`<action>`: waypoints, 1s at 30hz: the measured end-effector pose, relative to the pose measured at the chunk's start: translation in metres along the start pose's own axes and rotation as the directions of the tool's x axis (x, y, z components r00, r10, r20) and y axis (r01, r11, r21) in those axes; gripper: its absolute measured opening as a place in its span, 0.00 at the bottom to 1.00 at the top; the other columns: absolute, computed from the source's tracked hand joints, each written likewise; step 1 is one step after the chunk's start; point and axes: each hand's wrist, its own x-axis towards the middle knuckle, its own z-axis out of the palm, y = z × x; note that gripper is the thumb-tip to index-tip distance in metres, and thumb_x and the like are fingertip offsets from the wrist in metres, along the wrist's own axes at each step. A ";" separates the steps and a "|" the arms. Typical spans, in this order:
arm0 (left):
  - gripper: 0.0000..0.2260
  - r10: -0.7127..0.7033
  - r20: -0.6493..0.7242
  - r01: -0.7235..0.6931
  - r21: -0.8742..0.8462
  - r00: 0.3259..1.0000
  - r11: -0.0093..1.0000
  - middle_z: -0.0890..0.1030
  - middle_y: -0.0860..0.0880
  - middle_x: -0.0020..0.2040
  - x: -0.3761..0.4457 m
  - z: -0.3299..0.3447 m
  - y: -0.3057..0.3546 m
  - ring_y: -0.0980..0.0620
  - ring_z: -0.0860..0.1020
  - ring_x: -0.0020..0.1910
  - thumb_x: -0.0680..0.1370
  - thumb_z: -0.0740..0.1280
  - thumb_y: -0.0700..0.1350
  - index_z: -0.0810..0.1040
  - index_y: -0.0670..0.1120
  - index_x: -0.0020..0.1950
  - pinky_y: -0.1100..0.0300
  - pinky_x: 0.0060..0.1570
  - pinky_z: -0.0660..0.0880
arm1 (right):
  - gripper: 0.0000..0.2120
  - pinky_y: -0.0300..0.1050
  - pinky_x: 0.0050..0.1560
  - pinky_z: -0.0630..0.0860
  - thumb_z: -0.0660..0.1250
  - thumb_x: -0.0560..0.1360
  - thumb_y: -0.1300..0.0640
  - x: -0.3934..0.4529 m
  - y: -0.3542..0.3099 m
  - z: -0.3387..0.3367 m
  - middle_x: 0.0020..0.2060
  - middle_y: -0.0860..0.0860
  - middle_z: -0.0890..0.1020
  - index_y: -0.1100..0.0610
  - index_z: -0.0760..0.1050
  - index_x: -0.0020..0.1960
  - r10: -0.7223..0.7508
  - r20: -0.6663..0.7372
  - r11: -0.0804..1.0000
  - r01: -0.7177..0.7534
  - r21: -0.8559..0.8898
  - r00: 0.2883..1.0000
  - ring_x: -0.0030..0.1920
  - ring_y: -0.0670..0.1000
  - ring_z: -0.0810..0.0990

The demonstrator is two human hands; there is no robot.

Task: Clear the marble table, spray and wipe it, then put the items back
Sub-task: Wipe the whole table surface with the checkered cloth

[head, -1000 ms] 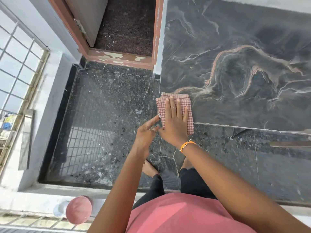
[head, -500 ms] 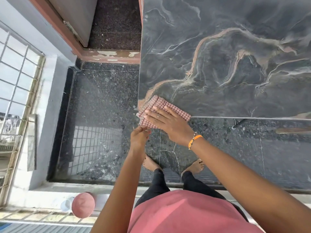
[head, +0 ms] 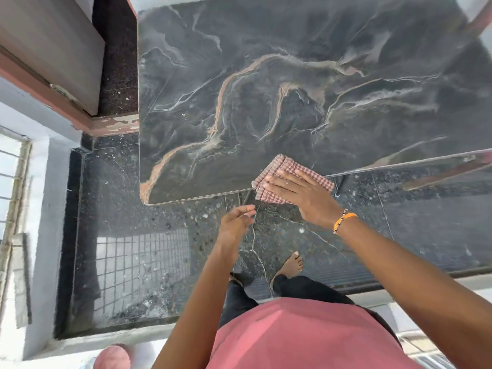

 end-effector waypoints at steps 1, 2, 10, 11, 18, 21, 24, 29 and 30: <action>0.10 0.003 0.046 -0.005 0.048 0.999 0.999 0.79 0.50 0.55 0.000 0.015 0.003 0.54 0.76 0.52 0.80 0.59 0.37 0.78 0.47 0.54 0.61 0.55 0.69 | 0.48 0.46 0.73 0.45 0.62 0.62 0.77 -0.010 0.011 -0.001 0.75 0.44 0.57 0.48 0.53 0.75 0.027 -0.002 1.000 -0.027 0.014 1.000 0.74 0.47 0.49; 0.11 0.006 0.094 -0.016 0.103 0.996 0.995 0.78 0.49 0.57 -0.001 0.031 0.007 0.54 0.76 0.52 0.80 0.58 0.37 0.77 0.45 0.57 0.61 0.56 0.69 | 0.48 0.46 0.73 0.44 0.62 0.62 0.77 -0.023 0.024 -0.002 0.75 0.44 0.57 0.47 0.53 0.75 0.061 -0.003 0.998 -0.061 0.021 0.998 0.74 0.46 0.49; 0.10 -0.017 0.373 -0.155 0.425 0.928 0.892 0.77 0.51 0.59 -0.006 0.157 0.032 0.56 0.76 0.51 0.80 0.58 0.41 0.76 0.49 0.58 0.65 0.52 0.69 | 0.45 0.45 0.74 0.44 0.58 0.64 0.78 -0.129 0.132 -0.019 0.75 0.46 0.60 0.50 0.55 0.75 0.398 -0.030 0.915 -0.395 0.083 0.917 0.75 0.47 0.51; 0.10 -0.026 0.399 -0.171 0.450 0.917 0.876 0.77 0.52 0.58 -0.007 0.170 0.035 0.57 0.76 0.50 0.80 0.59 0.41 0.76 0.49 0.57 0.65 0.51 0.70 | 0.44 0.45 0.74 0.45 0.58 0.65 0.78 -0.140 0.144 -0.021 0.75 0.46 0.59 0.49 0.54 0.75 0.438 -0.036 0.896 -0.433 0.095 0.898 0.76 0.48 0.51; 0.10 -0.067 0.552 -0.316 0.568 0.831 0.759 0.78 0.53 0.56 -0.007 0.251 0.056 0.59 0.78 0.51 0.80 0.58 0.42 0.77 0.52 0.55 0.56 0.66 0.66 | 0.43 0.41 0.73 0.44 0.55 0.66 0.78 -0.191 0.222 -0.036 0.75 0.46 0.57 0.50 0.53 0.76 0.635 -0.055 0.768 -0.622 0.152 0.770 0.76 0.50 0.53; 0.12 -0.082 0.598 -0.359 0.579 0.797 0.732 0.77 0.47 0.61 -0.005 0.283 0.067 0.55 0.77 0.52 0.81 0.57 0.41 0.76 0.47 0.60 0.56 0.67 0.65 | 0.43 0.45 0.75 0.48 0.56 0.66 0.78 -0.208 0.250 -0.040 0.76 0.47 0.56 0.51 0.52 0.76 0.692 -0.044 0.717 -0.679 0.161 0.720 0.76 0.51 0.53; 0.12 -0.082 0.621 -0.363 0.554 0.779 0.749 0.77 0.46 0.62 0.000 0.317 0.079 0.52 0.77 0.55 0.80 0.57 0.40 0.76 0.45 0.60 0.53 0.69 0.64 | 0.44 0.46 0.76 0.50 0.58 0.66 0.77 -0.227 0.280 -0.044 0.76 0.48 0.56 0.51 0.52 0.76 0.741 -0.024 0.661 -0.724 0.197 0.671 0.76 0.52 0.53; 0.13 -0.129 0.651 -0.359 0.561 0.748 0.746 0.77 0.44 0.63 0.007 0.374 0.098 0.48 0.77 0.60 0.81 0.56 0.40 0.75 0.42 0.62 0.56 0.68 0.65 | 0.43 0.47 0.75 0.53 0.57 0.66 0.78 -0.252 0.323 -0.054 0.76 0.49 0.58 0.52 0.54 0.76 0.827 -0.011 0.545 -0.796 0.263 0.562 0.76 0.52 0.54; 0.13 -0.144 0.654 -0.352 0.565 0.743 0.747 0.77 0.44 0.63 0.009 0.387 0.102 0.49 0.77 0.58 0.81 0.56 0.40 0.75 0.42 0.62 0.56 0.67 0.66 | 0.42 0.48 0.75 0.53 0.57 0.66 0.78 -0.257 0.331 -0.056 0.76 0.50 0.58 0.53 0.55 0.76 0.835 -0.009 0.532 -0.802 0.272 0.551 0.76 0.53 0.54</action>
